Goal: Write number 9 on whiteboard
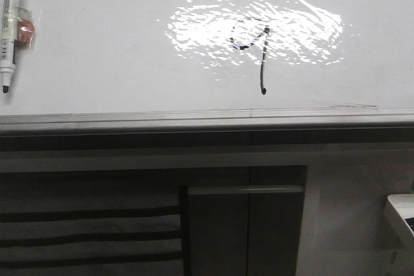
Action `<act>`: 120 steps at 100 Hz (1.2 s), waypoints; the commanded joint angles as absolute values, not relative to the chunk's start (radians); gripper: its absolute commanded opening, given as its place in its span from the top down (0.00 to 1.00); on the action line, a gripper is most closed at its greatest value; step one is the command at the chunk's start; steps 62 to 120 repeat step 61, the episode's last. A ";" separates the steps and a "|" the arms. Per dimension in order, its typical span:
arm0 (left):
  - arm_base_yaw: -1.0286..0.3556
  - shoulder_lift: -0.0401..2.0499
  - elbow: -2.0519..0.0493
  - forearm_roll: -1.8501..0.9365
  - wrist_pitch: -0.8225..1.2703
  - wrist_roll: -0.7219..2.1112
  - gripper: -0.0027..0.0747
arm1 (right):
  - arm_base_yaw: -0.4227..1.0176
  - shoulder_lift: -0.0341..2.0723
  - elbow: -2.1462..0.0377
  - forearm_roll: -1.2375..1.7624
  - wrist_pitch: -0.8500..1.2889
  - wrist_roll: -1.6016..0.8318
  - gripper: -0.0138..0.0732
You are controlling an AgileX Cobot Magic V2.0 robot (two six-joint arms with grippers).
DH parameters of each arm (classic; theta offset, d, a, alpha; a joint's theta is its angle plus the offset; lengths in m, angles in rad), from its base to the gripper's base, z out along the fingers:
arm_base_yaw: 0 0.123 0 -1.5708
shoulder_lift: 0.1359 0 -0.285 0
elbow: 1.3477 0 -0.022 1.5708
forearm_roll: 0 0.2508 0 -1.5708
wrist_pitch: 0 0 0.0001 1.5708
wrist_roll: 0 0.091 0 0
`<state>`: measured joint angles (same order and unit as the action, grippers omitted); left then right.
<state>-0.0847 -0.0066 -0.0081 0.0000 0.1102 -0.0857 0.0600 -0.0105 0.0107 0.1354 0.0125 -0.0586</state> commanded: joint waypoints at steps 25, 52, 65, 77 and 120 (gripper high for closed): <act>-0.082 -0.032 0.024 -0.007 0.033 -0.086 0.99 | 0.053 -0.024 0.039 -0.068 -0.106 0.127 0.92; -0.082 -0.032 0.024 -0.007 0.033 -0.086 0.99 | 0.053 -0.024 0.039 -0.068 -0.104 0.127 0.92; -0.082 -0.032 0.024 -0.007 0.033 -0.086 0.99 | 0.053 -0.024 0.039 -0.068 -0.104 0.127 0.92; -0.082 -0.032 0.024 -0.007 0.033 -0.086 0.99 | 0.053 -0.024 0.039 -0.068 -0.104 0.127 0.92; -0.082 -0.032 0.024 -0.007 0.033 -0.086 0.99 | 0.053 -0.024 0.039 -0.068 -0.104 0.127 0.92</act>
